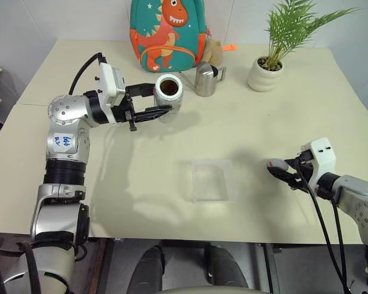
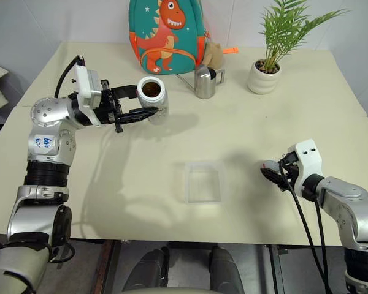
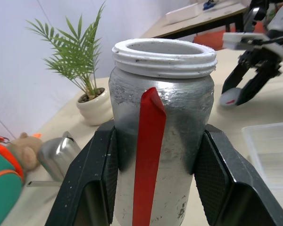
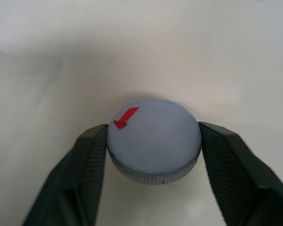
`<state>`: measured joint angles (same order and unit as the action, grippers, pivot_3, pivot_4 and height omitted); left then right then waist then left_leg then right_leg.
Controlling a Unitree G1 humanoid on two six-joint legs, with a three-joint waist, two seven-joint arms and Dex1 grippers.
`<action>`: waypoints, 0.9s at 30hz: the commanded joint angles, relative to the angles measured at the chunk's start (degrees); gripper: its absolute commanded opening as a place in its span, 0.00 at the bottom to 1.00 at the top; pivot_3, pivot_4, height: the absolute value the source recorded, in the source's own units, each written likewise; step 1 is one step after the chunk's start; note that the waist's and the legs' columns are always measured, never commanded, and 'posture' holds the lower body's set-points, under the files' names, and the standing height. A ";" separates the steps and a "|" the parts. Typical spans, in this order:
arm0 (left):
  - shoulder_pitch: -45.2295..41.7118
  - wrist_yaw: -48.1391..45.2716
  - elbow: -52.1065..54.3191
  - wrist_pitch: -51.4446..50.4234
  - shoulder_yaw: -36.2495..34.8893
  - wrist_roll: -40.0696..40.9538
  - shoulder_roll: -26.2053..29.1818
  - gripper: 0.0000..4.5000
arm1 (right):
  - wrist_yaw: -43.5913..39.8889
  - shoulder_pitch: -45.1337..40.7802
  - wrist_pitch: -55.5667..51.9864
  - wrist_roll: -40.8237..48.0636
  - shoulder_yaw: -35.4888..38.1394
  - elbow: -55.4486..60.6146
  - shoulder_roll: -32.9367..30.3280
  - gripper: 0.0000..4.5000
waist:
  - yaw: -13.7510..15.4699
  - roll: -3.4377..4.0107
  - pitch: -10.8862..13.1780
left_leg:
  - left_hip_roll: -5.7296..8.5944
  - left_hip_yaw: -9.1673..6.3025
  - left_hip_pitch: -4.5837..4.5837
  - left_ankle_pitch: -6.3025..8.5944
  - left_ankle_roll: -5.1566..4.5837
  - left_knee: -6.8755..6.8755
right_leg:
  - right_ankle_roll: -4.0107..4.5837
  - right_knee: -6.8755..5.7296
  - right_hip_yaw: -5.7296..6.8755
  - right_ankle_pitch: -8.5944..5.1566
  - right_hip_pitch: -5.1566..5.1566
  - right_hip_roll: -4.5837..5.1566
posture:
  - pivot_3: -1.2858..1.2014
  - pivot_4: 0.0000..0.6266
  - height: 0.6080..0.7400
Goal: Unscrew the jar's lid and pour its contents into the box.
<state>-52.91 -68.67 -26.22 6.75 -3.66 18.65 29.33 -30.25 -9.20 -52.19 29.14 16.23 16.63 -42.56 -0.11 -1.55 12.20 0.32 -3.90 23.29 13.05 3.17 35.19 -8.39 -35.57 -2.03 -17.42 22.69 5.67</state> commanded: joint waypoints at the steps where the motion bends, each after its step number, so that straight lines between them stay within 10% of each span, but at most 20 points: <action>1: -2.39 0.65 -0.54 2.90 -0.17 -0.67 -0.03 0.41 | -0.09 0.59 0.63 0.88 2.46 3.34 -0.24 0.99 | -0.03 0.00 0.00 | 0.00 0.00 0.00 0.00 0.00 0.00 | 0.00 0.00 0.00 0.00 0.00 0.00 | 0.52 0.24 1.00; 27: -18.89 23.36 -18.13 62.62 18.57 -41.03 -4.51 0.41 | -18.16 13.99 3.80 22.93 20.00 19.04 -7.65 0.99 | 0.86 -0.06 0.03 | 0.01 0.03 0.01 0.01 -0.01 0.12 | -0.15 0.28 -0.01 0.17 -0.20 -0.04 | 0.52 0.24 1.00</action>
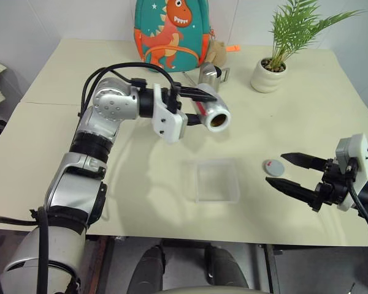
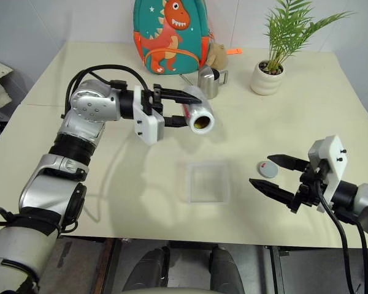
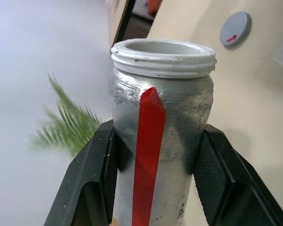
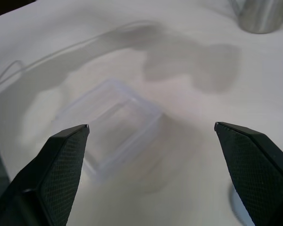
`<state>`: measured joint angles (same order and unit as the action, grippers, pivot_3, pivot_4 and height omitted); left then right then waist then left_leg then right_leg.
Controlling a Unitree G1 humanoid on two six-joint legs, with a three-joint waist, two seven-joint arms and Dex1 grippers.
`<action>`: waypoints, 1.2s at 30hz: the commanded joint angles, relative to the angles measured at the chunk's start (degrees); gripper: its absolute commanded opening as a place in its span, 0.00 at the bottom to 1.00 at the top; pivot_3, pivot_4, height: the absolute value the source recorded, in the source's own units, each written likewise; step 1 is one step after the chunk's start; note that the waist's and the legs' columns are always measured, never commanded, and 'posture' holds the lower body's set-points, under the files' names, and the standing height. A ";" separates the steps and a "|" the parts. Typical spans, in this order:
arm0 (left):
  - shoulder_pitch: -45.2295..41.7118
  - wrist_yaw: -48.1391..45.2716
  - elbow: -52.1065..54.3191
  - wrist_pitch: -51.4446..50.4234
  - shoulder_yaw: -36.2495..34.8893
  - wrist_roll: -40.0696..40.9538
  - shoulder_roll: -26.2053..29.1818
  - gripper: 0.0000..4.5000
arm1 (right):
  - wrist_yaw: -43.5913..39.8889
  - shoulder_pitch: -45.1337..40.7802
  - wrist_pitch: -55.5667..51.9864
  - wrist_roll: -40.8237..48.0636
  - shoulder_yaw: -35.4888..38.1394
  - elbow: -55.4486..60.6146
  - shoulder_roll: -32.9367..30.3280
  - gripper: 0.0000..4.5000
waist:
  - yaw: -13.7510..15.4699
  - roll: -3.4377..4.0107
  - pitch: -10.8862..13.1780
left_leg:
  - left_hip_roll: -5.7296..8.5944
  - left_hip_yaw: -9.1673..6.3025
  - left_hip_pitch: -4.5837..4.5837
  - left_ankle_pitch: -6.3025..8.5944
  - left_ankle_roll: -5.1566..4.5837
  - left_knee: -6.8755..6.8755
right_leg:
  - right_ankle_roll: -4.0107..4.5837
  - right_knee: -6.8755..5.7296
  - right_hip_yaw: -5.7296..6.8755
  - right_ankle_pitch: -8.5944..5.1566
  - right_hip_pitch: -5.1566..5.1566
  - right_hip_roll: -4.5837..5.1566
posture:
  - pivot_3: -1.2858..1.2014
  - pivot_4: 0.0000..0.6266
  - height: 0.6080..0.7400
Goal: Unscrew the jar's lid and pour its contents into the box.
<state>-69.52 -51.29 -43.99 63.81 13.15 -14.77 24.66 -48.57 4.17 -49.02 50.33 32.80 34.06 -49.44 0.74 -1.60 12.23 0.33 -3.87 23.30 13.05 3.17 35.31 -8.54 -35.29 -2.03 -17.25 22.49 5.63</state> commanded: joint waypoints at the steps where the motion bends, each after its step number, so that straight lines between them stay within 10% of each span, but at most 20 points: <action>1: -2.76 8.24 -0.30 7.87 2.41 -10.85 0.31 0.41 | 0.35 0.86 0.62 2.28 3.86 1.75 -0.73 0.99 | 0.07 0.00 0.00 | 0.00 0.03 -0.01 0.00 0.00 0.00 | -0.01 0.00 -0.02 0.00 0.00 0.00 | 0.52 0.24 1.00; 11: -5.71 47.08 12.71 10.92 11.40 -52.84 1.77 0.41 | -4.06 7.69 3.64 10.11 10.52 5.09 0.39 0.99 | 0.89 -0.04 0.01 | 0.01 0.04 0.01 0.00 0.00 0.01 | -0.15 0.12 -0.05 0.09 -0.05 -0.02 | 0.52 0.24 1.00; 20: -12.09 91.72 20.62 -12.94 32.94 -83.96 7.37 0.41 | 0.06 5.14 7.41 7.71 4.80 2.93 1.64 0.99 | 0.66 -0.06 0.02 | 0.01 0.15 -0.01 0.00 0.00 0.02 | -0.23 0.19 -0.22 0.21 -0.04 -0.02 | 0.52 0.24 1.00; 36: -13.06 108.61 24.52 -30.47 40.37 -87.85 11.80 0.41 | 0.39 1.64 10.56 4.16 0.37 -0.51 1.39 0.99 | 0.77 -0.05 0.02 | 0.01 0.20 0.02 0.00 0.00 -0.01 | -0.23 0.16 -0.22 0.21 0.01 -0.02 | 0.52 0.24 1.00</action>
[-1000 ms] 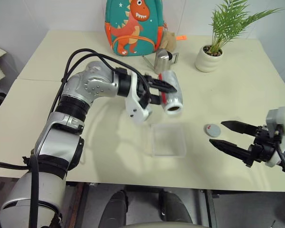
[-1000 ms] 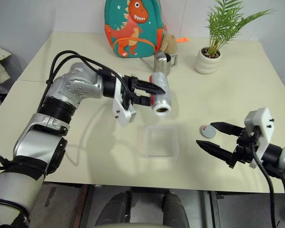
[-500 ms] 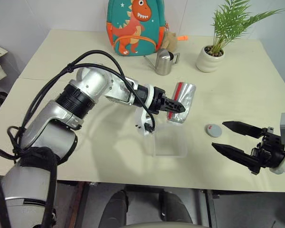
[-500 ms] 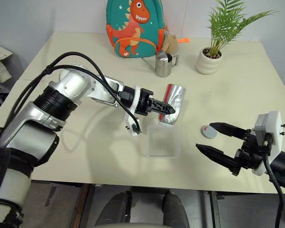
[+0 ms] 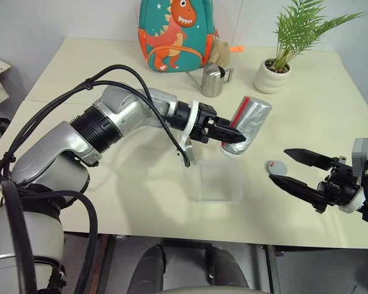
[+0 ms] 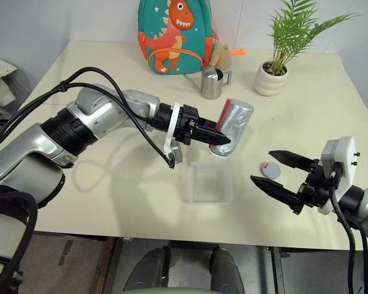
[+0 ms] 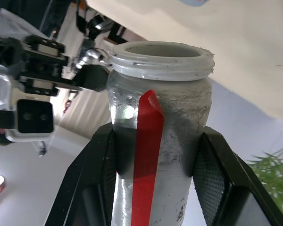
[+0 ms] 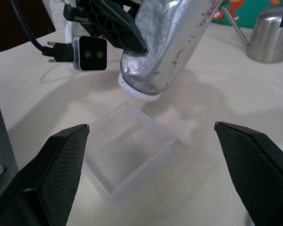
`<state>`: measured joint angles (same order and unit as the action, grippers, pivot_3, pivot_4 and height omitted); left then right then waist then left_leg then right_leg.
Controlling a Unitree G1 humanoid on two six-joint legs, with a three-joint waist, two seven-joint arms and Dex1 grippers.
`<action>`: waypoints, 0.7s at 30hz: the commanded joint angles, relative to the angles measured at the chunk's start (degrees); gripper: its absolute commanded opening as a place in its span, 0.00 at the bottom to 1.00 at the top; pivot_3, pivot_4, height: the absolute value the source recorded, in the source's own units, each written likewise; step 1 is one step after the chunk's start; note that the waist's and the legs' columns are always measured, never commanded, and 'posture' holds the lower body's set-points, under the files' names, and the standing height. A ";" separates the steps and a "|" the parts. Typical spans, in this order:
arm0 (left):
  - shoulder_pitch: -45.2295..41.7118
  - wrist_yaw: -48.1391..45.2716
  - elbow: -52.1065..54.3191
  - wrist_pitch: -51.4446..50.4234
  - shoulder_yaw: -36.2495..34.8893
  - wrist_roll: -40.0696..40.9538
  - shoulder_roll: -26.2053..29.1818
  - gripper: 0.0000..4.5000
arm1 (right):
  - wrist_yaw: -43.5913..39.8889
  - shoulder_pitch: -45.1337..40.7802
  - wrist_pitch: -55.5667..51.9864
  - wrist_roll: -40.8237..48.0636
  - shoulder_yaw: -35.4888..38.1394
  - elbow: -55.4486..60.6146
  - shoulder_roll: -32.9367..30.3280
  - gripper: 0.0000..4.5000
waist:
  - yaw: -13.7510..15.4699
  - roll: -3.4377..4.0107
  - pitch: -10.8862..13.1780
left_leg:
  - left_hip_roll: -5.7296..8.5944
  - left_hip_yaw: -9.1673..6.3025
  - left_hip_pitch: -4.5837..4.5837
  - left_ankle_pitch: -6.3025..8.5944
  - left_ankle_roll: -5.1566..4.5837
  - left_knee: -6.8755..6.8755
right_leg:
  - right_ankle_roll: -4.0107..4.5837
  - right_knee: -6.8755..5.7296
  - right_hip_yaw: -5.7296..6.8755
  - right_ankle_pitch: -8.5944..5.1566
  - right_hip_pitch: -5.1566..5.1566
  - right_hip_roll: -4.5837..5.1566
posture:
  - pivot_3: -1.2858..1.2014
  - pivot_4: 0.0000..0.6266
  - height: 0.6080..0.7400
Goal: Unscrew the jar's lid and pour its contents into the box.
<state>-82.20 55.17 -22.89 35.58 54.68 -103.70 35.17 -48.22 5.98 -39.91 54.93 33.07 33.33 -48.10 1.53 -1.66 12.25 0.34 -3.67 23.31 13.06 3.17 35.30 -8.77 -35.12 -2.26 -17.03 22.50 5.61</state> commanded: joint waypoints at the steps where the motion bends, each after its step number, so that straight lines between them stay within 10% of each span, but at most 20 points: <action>1: -0.18 2.20 4.05 -2.55 -1.52 1.63 1.46 0.41 | 0.15 -0.35 1.60 -0.61 -0.14 0.13 0.13 0.99 | -0.08 0.00 0.00 | 0.00 0.00 0.00 0.00 0.00 0.00 | 0.00 0.00 0.00 0.00 0.00 0.00 | 0.52 0.24 1.00; 21: 6.09 16.38 7.80 -14.41 -1.98 -0.51 5.99 0.41 | -0.70 -7.07 5.27 -4.28 -5.95 -4.77 0.32 0.99 | -0.08 0.00 -0.01 | 0.02 0.12 -0.05 0.00 -0.01 0.57 | -0.02 -0.54 -0.19 0.03 0.01 0.00 | 0.52 0.24 1.00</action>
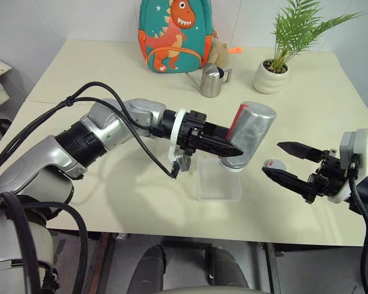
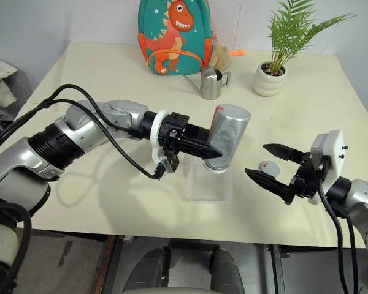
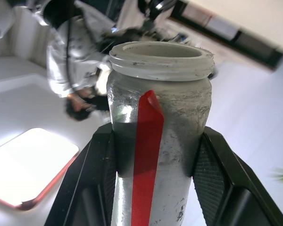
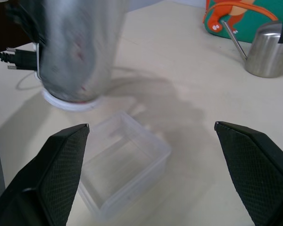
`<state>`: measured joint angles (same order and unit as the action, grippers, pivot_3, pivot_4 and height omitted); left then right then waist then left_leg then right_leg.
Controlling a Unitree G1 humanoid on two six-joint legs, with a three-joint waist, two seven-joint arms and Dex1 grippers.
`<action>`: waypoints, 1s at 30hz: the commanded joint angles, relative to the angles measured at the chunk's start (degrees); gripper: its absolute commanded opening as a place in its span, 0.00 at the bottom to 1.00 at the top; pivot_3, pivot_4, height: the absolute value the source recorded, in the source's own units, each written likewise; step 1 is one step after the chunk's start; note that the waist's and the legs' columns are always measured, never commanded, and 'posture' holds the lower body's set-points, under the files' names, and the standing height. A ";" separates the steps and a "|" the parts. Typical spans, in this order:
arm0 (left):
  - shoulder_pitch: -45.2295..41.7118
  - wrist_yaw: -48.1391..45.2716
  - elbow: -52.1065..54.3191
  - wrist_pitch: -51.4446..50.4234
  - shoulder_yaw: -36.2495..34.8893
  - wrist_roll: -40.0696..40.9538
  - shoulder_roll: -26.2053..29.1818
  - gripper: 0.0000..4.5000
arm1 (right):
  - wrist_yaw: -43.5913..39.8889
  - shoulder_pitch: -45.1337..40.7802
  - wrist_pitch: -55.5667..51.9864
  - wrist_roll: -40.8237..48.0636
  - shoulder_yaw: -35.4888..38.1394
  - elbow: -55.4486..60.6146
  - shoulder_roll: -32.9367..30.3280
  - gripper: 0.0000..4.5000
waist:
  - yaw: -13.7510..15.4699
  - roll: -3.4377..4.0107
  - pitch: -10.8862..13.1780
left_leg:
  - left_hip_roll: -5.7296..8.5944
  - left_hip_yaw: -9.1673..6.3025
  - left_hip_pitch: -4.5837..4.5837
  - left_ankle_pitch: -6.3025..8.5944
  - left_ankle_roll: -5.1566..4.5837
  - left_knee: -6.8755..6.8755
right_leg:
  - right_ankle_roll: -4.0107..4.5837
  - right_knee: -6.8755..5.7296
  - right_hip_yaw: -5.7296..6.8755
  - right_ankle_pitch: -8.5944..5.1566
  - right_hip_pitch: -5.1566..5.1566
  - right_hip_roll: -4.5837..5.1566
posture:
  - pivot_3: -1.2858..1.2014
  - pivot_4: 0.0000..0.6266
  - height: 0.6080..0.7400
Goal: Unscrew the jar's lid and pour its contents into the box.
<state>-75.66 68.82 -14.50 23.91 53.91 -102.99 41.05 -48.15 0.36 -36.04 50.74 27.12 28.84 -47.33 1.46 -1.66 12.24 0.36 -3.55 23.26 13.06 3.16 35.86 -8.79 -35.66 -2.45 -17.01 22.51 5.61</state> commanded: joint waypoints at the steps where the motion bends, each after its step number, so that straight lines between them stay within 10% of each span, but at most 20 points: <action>1: -0.49 3.39 -1.17 -3.45 -0.82 -1.87 -0.09 0.41 | -0.92 -1.97 1.35 -0.19 -0.17 -0.64 -0.56 0.99 | -0.02 0.00 0.00 | 0.00 0.00 0.00 0.00 0.00 0.02 | 0.00 -0.01 0.00 0.01 0.00 0.00 | 0.52 0.24 1.00; 11: -1.49 2.82 -5.25 -2.98 0.19 -2.16 -0.69 0.41 | -2.37 -3.36 1.05 -0.92 -0.50 -1.86 -0.81 0.99 | 0.01 0.00 0.00 | 0.00 0.04 0.04 0.03 -0.03 0.06 | -0.02 0.04 -0.03 0.04 0.00 0.00 | 0.52 0.24 1.00; 24: 2.38 -29.57 -9.99 18.93 -14.72 34.56 -2.59 0.41 | -3.31 -5.58 0.55 -1.99 -1.81 -3.55 -1.17 0.99 | -0.15 0.01 -0.02 | -0.02 0.19 0.02 0.04 -0.06 0.08 | -0.01 0.08 -0.12 0.11 0.01 0.00 | 0.52 0.24 1.00; 30: 11.47 -55.96 -11.89 19.71 -24.63 69.54 -5.97 0.41 | -4.16 -6.67 0.10 -2.22 -2.02 -4.28 -1.43 0.99 | -0.15 0.06 -0.04 | -0.04 0.25 -0.03 0.04 -0.07 0.20 | 0.00 -0.05 -0.18 0.12 0.02 -0.01 | 0.52 0.24 1.00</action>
<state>-65.30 19.96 -26.95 45.81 34.18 -45.60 36.09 -51.74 -5.94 -36.21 48.25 24.84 24.24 -47.57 1.32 -1.60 12.19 0.33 -3.29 23.22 13.10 3.09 36.07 -8.80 -35.69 -2.64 -16.87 22.51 5.60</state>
